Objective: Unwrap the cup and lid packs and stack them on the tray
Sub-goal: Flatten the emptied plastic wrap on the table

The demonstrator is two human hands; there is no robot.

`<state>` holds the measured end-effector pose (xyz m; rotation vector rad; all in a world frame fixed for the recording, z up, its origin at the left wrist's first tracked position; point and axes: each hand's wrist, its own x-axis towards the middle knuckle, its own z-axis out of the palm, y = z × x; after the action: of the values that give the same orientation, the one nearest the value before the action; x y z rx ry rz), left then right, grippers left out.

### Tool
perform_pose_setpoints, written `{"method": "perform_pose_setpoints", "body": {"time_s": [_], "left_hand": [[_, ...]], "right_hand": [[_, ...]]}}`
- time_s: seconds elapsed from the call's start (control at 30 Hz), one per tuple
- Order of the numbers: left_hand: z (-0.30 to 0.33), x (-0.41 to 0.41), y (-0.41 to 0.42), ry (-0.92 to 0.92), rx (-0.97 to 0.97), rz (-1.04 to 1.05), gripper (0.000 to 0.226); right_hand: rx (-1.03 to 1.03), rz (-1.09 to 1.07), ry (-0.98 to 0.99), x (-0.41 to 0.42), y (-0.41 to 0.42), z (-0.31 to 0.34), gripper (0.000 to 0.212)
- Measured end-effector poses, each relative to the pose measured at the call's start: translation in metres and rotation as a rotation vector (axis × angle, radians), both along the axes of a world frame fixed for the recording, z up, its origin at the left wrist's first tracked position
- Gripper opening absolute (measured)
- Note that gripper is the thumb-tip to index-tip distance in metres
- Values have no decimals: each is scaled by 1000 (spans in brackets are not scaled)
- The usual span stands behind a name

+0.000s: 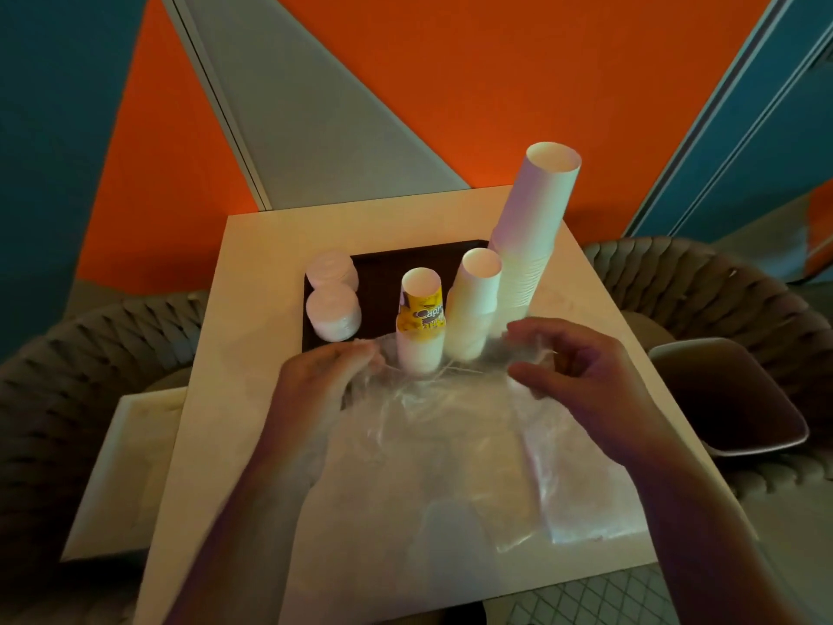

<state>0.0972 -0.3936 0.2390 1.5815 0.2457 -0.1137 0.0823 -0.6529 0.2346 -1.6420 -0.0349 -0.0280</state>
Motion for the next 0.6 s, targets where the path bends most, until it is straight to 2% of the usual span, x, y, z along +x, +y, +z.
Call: {"method": "perform_pose_setpoints", "body": {"time_s": [0.07,0.23,0.47,0.53,0.6], "left_hand": [[1,-6,-5,-1,-84,81,19],[1,-17,-16,-17,-223,191,21],[2,-16,-13,-21,-284,331,26],[3,-18,-11,-16,-328,267,36],[1,-21,-11,43,-370,109,50]], "right_hand": [[98,-43,13,-3,-10,-6,25],[327,22,78,-7,-28,-22,61],[285,233,89,-15,-43,-8,77],[291,279,94,-16,-46,-5,88],[302,305,107,-17,-50,-5,95]]}}
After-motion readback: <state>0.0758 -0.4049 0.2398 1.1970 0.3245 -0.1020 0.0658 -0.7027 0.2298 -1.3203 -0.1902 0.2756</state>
